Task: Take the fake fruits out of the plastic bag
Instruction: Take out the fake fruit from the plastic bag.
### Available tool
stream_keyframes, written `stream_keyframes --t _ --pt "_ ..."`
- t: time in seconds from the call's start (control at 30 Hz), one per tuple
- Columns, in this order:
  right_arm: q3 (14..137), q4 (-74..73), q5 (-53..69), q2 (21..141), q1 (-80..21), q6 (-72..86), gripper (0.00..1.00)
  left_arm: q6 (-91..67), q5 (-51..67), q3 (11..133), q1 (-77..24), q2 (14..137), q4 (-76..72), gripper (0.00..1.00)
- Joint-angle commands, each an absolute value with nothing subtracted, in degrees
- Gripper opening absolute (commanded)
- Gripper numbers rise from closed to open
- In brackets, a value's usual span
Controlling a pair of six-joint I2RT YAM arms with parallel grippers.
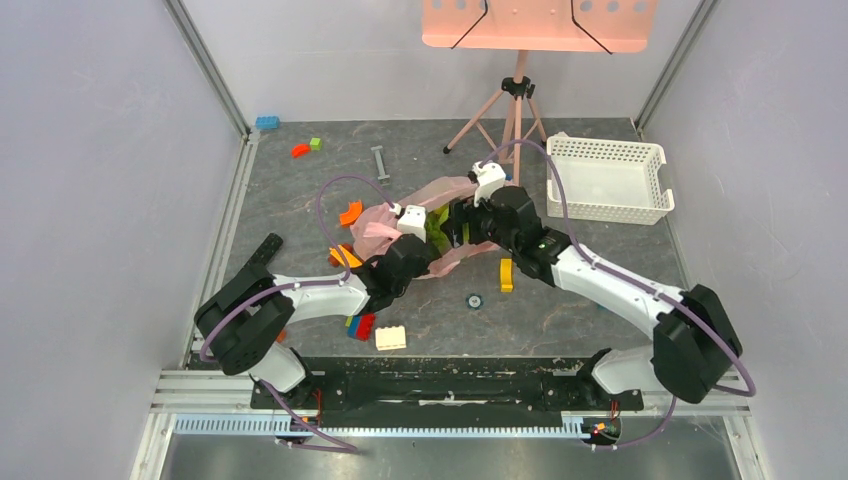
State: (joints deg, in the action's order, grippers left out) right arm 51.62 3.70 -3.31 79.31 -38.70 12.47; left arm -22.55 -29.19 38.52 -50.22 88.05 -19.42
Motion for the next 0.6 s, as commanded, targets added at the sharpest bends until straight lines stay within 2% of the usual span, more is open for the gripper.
stream_keyframes --t 0.0,0.57 --pt "52.5 0.4 -0.2 74.4 -38.3 12.9 0.62 -25.2 -31.3 40.0 -49.9 87.9 -20.8 0.02" --pt "58.8 2.8 0.4 69.2 -37.9 18.4 0.62 -25.4 -31.0 40.0 -49.9 87.9 -20.8 0.02"
